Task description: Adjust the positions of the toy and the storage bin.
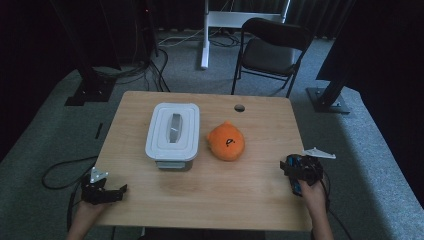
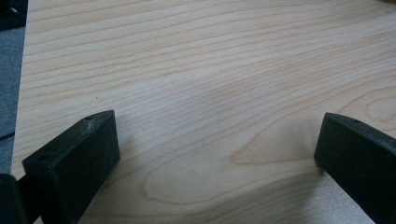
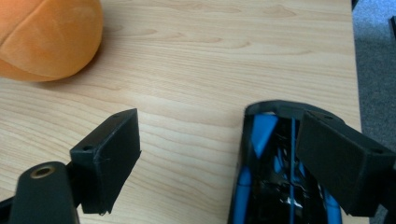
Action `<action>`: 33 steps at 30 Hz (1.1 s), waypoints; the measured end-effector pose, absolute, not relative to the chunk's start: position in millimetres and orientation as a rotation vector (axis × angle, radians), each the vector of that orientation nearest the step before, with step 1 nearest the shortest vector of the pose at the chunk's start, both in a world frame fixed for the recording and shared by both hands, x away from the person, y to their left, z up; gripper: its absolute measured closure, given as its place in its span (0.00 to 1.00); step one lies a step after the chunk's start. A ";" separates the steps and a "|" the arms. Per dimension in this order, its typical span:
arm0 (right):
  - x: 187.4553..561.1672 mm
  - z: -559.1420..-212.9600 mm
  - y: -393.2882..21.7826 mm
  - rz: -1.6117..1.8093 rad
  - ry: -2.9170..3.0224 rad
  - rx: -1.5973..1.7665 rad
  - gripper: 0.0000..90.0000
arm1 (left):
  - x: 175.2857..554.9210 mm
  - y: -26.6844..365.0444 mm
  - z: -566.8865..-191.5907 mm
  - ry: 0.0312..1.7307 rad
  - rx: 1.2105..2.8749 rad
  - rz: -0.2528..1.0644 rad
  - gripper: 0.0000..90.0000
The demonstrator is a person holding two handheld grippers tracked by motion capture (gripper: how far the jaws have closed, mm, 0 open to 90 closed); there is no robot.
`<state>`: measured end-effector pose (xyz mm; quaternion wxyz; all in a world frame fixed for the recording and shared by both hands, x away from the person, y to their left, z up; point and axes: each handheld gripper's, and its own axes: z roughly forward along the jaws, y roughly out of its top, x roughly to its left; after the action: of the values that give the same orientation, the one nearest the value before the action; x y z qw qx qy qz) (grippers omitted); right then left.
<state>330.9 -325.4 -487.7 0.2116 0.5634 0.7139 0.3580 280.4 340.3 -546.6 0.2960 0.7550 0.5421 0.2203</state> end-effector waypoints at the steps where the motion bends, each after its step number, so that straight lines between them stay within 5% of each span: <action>1: 331.7 -487.2 -323.9 0.994 1.994 1.553 0.15 | 280.4 340.2 -546.6 1.442 2.008 0.586 0.00; 33: 373.0 -467.9 -262.7 1.129 2.161 1.442 0.14 | 280.4 340.4 -546.6 1.438 2.010 0.584 0.00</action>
<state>373.0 -262.7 -467.9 0.1541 0.5031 0.7537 0.3937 280.4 340.4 -546.6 0.2965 0.7559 0.5408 0.2197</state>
